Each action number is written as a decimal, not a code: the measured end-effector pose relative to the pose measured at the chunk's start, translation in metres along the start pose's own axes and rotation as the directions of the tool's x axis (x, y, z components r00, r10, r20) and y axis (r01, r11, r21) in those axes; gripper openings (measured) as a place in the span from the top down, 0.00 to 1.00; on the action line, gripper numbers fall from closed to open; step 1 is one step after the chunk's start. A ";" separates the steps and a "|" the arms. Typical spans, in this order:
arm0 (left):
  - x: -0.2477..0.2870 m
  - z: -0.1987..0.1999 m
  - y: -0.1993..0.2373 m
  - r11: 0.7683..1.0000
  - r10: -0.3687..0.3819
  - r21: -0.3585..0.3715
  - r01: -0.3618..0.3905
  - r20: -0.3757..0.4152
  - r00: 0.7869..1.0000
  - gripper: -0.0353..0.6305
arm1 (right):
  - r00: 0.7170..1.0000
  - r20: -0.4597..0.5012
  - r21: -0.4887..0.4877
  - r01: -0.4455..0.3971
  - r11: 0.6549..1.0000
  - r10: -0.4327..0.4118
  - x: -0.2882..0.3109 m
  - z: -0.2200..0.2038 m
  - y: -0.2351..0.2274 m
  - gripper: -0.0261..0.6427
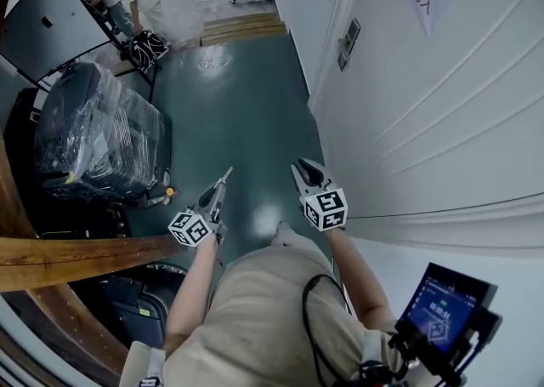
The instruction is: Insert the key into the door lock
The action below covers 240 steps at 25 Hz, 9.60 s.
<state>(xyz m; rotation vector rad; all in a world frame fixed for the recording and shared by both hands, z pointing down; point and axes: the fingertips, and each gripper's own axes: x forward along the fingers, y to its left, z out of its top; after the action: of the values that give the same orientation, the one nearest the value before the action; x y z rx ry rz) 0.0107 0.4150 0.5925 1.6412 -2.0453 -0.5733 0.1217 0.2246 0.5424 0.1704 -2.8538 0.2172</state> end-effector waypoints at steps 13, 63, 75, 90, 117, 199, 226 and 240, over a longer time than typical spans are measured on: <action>0.058 0.015 0.020 0.996 0.087 -0.037 -0.086 0.039 0.995 0.90 | 0.998 -0.018 -0.016 -0.057 0.998 0.057 0.051 0.016 -0.072 0.84; 0.188 0.140 0.209 0.996 -0.030 -0.081 0.026 -0.048 0.998 0.89 | 0.992 -0.012 0.051 0.129 0.990 -0.129 0.243 0.073 -0.105 0.84; 0.229 0.156 0.232 0.994 -0.076 -0.079 0.071 -0.064 0.995 0.90 | 0.981 0.014 0.072 0.193 0.979 -0.195 0.255 0.075 -0.135 0.84; 0.295 0.143 0.207 0.984 -0.140 -0.129 0.124 -0.126 0.982 0.90 | 0.958 -0.026 0.011 0.285 0.959 -0.284 0.235 0.078 -0.193 0.84; 0.449 0.122 0.140 0.956 -0.233 -0.221 0.194 -0.167 0.958 0.90 | 0.934 -0.003 -0.093 0.356 0.930 -0.357 0.210 0.111 -0.324 0.84; 0.788 -0.064 0.078 0.665 -0.577 -0.739 0.105 -0.421 0.700 0.90 | 0.864 -0.121 -0.077 0.484 0.872 -0.489 0.271 0.101 -0.492 0.84; 0.789 -0.063 0.077 0.619 -0.603 -0.777 0.112 -0.379 0.702 0.90 | 0.865 -0.129 -0.068 0.479 0.875 -0.484 0.273 0.099 -0.491 0.84; 0.789 -0.065 0.077 0.616 -0.604 -0.779 0.113 -0.376 0.703 0.90 | 0.861 -0.131 -0.069 0.486 0.871 -0.491 0.273 0.097 -0.491 0.84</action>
<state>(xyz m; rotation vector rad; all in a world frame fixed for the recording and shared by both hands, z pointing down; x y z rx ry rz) -0.1609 -0.3430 0.7595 1.4735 -0.7927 -0.7284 -0.0972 -0.2993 0.5908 0.8245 -2.5603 0.0698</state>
